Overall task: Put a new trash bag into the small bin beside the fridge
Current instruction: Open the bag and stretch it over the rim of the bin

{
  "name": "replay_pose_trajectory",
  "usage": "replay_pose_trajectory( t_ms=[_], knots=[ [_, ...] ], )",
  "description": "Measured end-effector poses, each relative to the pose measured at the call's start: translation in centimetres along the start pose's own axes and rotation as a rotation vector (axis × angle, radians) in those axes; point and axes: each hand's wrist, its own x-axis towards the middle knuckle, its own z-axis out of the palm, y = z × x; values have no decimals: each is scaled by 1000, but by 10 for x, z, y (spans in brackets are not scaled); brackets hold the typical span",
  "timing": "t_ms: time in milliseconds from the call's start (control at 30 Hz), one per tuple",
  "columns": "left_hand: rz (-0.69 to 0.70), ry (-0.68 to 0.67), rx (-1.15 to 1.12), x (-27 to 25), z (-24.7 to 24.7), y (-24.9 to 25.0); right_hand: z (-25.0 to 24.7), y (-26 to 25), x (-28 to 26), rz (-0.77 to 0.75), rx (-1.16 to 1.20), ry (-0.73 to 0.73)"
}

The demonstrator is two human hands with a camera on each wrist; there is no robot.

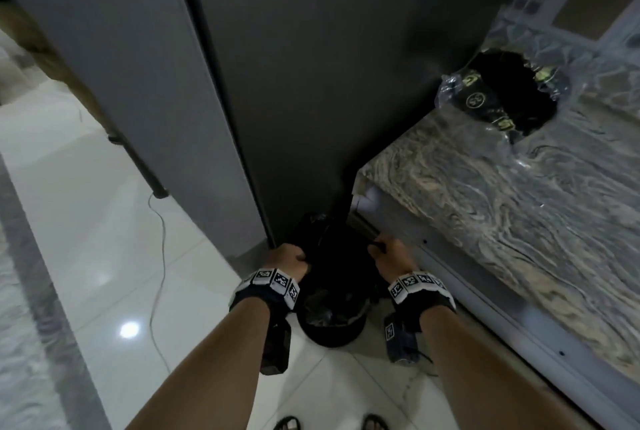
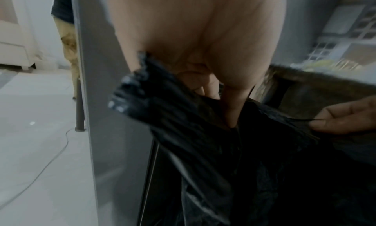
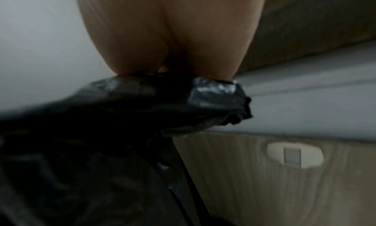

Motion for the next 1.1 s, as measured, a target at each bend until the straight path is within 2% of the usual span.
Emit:
replay_pose_trajectory(
  t_ms=[200,400,567,733,933,1100],
  knots=[
    [2,-6,20,64,70,-38,54,71,42,49,47,58],
    [12,28,-26,103,112,-65,78,125,69,63,137,147],
    [8,64,-56,129,133,-89,118,155,97,48,164,63],
    [-42,108,-43,164,167,-139,173,196,130,36,175,112],
    [-70,178,-9,202,215,-181,233,242,160,53,108,69],
    [-83,141,-11,224,246,-196,261,268,174,148,15,83]
  ],
)
